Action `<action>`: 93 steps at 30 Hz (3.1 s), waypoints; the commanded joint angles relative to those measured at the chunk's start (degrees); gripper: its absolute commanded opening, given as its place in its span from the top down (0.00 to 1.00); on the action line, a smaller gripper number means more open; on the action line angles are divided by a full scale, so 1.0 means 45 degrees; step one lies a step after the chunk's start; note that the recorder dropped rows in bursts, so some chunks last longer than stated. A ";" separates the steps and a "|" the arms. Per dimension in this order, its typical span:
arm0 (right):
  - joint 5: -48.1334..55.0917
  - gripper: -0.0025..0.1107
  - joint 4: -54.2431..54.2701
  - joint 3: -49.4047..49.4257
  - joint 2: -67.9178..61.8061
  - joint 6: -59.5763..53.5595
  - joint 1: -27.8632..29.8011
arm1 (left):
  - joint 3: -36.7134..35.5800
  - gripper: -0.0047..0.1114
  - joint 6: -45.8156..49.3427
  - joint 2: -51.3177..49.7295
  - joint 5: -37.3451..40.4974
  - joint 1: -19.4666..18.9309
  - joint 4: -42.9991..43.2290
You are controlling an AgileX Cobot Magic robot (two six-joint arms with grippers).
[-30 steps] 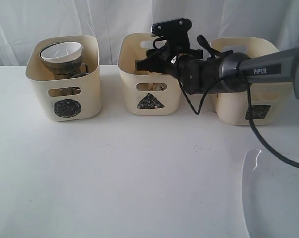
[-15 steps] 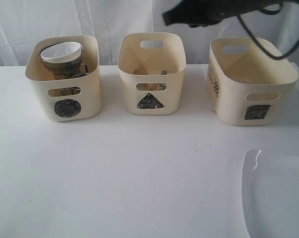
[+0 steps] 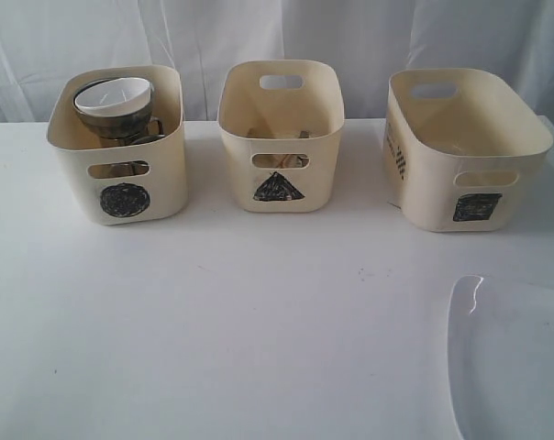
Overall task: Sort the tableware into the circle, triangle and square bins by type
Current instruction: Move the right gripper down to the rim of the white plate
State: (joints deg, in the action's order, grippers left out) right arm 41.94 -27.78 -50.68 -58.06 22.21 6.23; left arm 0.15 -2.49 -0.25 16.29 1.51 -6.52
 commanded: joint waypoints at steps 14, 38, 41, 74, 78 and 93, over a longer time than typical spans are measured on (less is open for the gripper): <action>0.1677 0.98 1.1854 -0.0900 -0.5716 -0.9632 0.4521 | -0.0033 0.96 -0.0032 0.0056 0.0006 0.0081 -0.0052; 0.1572 0.93 1.4667 -0.0969 -0.9366 -1.6249 1.0344 | -0.0033 0.96 -0.0032 0.0056 0.0006 0.0081 -0.0052; 0.2513 0.81 1.5291 -0.0990 -0.9700 -1.7661 1.0344 | -0.0033 0.96 -0.0032 0.0056 0.0006 0.0081 -0.0052; 0.1344 0.28 1.4363 -0.2490 -1.1981 -1.8808 1.0315 | -0.0033 0.96 -0.0032 0.0056 0.0006 0.0081 -0.0052; 0.1565 0.28 1.4554 -0.2490 -1.2348 -1.8919 1.0315 | -0.0033 0.96 -0.0032 0.0056 0.0006 0.0081 -0.0052; 0.2875 0.38 1.4626 -0.2490 -1.2797 -2.0325 1.0315 | -0.0033 0.96 -0.0032 0.0056 0.0006 0.0081 -0.0052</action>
State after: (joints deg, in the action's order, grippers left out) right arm 53.84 40.67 -62.78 -114.07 -68.16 52.47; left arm 0.15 -2.49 -0.25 16.29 1.51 -6.52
